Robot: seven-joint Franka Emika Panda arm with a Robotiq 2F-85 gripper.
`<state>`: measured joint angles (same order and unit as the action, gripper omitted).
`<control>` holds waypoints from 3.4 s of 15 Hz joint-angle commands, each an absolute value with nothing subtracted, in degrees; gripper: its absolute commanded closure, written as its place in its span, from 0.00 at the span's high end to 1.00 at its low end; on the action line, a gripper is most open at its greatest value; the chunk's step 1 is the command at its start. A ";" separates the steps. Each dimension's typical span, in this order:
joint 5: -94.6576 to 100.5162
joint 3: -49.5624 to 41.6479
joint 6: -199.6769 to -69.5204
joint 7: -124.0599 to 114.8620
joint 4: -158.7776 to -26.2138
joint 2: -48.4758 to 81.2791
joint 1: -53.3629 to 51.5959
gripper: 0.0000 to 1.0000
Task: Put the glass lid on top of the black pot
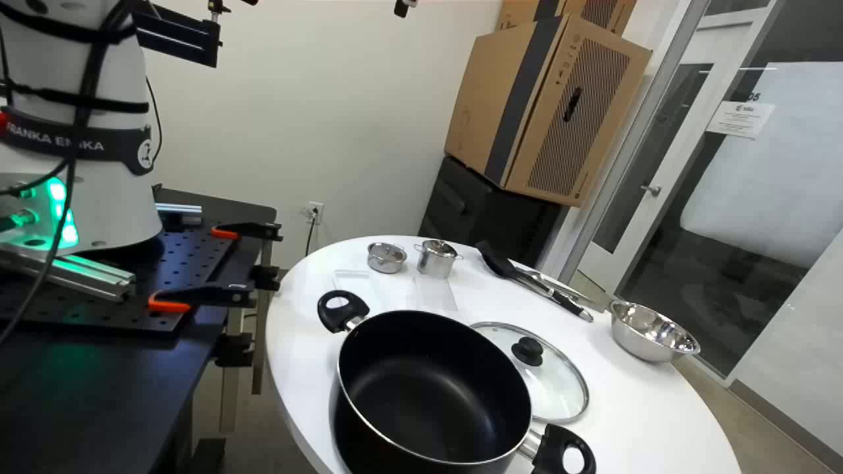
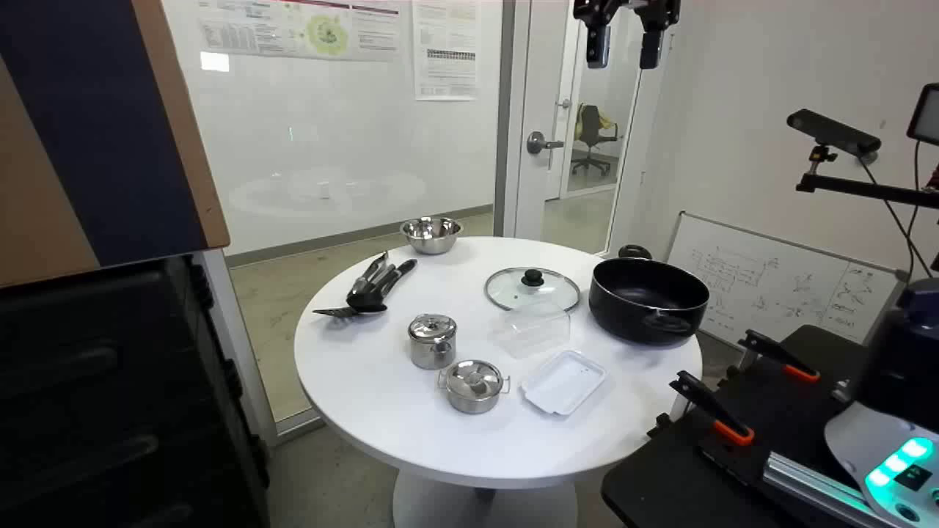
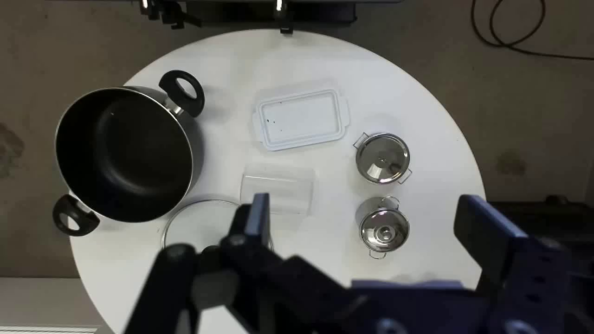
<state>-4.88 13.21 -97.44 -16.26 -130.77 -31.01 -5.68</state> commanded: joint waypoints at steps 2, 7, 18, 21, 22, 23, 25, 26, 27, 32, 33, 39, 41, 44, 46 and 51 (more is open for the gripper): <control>-4.69 12.90 -97.30 -16.44 -130.60 -30.90 -6.09 1.00; -4.69 12.90 -97.30 -16.44 -130.60 -30.90 -6.09 1.00; -3.12 7.49 -117.45 -21.04 -125.57 -14.75 1.48 1.00; 0.08 5.77 -121.00 -26.56 -123.06 -6.94 4.34 1.00; 1.26 4.94 -121.88 -28.84 -122.02 -3.97 5.02 1.00; 1.90 4.13 -122.05 -30.86 -120.85 -1.54 5.23 1.00; 2.01 2.22 -122.02 -34.68 -118.01 3.52 5.15 1.00; 1.95 1.24 -122.37 -37.10 -116.64 5.82 4.92 1.00; 1.91 0.40 -122.07 -39.27 -115.13 7.93 4.49 1.00; 1.14 -2.00 -122.18 -42.62 -114.76 10.62 2.88 1.00; 1.14 -2.20 -122.11 -43.84 -113.98 11.69 2.47 1.00; 1.87 -2.60 -123.11 -45.63 -112.46 13.65 1.67 1.00; 1.58 -3.18 -127.50 -46.47 -111.34 16.14 1.67 1.00; 0.78 -4.74 -135.00 -47.60 -108.03 22.76 1.96 1.00; 0.28 -5.96 -137.44 -48.46 -105.31 27.16 1.83 1.00; -1.69 -7.87 -133.79 -49.85 -96.53 37.64 1.67 1.00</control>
<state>-0.12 -6.37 -136.85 -48.41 -104.11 30.90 2.68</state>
